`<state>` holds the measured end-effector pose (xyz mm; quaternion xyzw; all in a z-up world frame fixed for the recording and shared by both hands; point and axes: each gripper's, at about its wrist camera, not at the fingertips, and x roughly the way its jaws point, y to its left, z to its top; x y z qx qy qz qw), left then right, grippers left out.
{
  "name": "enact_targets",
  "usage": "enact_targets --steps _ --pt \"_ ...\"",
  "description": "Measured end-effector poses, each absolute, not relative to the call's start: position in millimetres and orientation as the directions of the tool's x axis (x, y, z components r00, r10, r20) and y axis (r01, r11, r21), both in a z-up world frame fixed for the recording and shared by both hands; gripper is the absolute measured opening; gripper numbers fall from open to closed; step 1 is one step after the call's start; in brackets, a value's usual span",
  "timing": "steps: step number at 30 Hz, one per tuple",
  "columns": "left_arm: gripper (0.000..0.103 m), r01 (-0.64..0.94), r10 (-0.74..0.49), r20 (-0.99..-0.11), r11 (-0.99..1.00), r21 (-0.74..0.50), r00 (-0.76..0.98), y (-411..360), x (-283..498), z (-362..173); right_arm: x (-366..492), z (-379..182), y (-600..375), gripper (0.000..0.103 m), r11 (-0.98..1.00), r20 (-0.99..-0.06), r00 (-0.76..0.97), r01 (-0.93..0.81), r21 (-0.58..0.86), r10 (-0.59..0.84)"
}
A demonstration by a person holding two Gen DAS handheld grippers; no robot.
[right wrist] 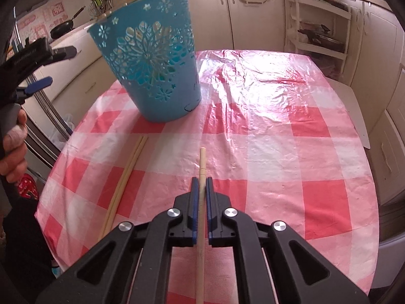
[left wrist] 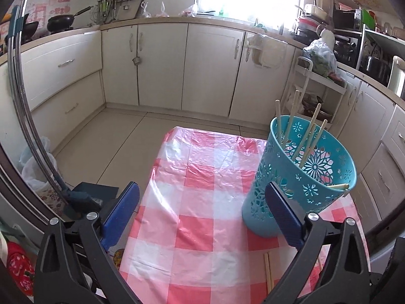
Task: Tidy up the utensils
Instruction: 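Carry a chopstick with the right tool over the basket and release it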
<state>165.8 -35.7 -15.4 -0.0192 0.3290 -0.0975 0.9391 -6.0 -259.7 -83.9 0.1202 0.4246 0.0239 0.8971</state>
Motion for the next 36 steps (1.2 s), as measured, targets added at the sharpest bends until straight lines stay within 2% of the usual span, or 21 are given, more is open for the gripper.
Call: enact_targets --steps 10,16,27,36 --pt "0.095 0.19 -0.194 -0.632 0.979 -0.075 0.75 -48 166 -20 -13 -54 -264 0.006 0.933 -0.662 0.711 0.021 0.359 0.238" --pt "0.095 0.193 -0.193 -0.642 0.979 -0.071 0.742 -51 167 -23 -12 -13 -268 0.006 0.912 -0.569 0.771 -0.036 0.409 0.285" --pt "0.095 0.16 -0.185 -0.663 0.982 -0.1 0.725 -42 174 -28 1 80 -259 0.005 0.904 -0.399 0.852 -0.175 0.391 0.338" --pt "0.095 0.133 -0.187 -0.671 0.982 -0.132 0.717 -33 177 -29 17 131 -260 0.005 0.916 -0.362 0.871 -0.209 0.342 0.333"
